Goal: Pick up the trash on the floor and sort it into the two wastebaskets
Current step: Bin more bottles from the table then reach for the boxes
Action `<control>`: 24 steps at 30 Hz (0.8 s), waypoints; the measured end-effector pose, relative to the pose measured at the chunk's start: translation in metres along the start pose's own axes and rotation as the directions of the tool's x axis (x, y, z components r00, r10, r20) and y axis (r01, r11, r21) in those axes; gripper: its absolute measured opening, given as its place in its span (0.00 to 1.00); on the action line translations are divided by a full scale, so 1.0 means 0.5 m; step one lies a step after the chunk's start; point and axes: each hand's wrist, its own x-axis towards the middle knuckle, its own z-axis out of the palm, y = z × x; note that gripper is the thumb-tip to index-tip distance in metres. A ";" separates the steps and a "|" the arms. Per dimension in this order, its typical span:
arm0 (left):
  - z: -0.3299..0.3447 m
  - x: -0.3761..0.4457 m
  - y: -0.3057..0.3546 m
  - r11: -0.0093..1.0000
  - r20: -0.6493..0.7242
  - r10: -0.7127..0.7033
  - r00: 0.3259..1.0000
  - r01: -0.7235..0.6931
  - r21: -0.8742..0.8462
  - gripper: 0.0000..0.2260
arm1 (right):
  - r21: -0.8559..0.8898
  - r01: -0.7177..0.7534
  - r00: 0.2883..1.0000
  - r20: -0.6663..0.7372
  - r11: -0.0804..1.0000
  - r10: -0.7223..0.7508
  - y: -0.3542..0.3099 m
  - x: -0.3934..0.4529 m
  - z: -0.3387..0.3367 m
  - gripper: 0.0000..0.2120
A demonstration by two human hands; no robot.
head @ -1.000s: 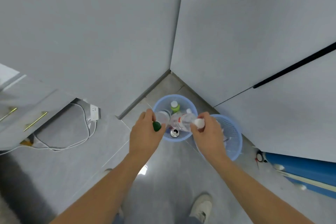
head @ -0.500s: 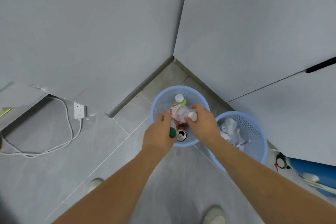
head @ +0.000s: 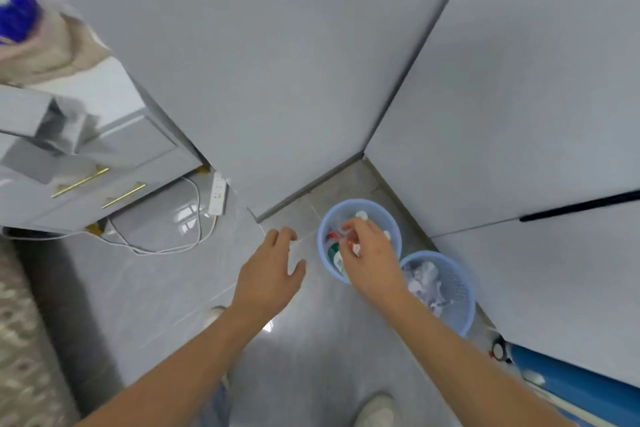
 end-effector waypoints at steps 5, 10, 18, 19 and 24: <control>-0.232 -0.128 -0.058 0.993 -0.198 -0.122 0.973 0.118 -0.029 0.14 | 0.047 0.283 0.938 0.192 0.958 -0.287 -0.273 -0.055 0.003 0.04; -0.452 -0.235 -0.200 0.970 -0.381 -0.240 0.893 0.234 -0.063 0.14 | 0.099 0.453 0.826 0.328 0.886 -0.459 -0.515 -0.046 0.088 0.05; -0.683 -0.201 -0.535 0.939 -0.452 -0.302 0.839 0.343 0.010 0.16 | 0.170 0.523 0.768 0.331 0.835 -0.548 -0.765 0.068 0.315 0.08; -0.703 -0.175 -0.568 0.937 -0.444 -0.293 0.847 0.348 0.045 0.18 | 0.154 0.525 0.775 0.321 0.837 -0.545 -0.784 0.099 0.344 0.08; -0.796 -0.001 -0.675 0.938 -0.367 -0.200 0.909 0.286 0.198 0.30 | 0.008 0.492 0.842 0.252 0.871 -0.477 -0.874 0.298 0.439 0.10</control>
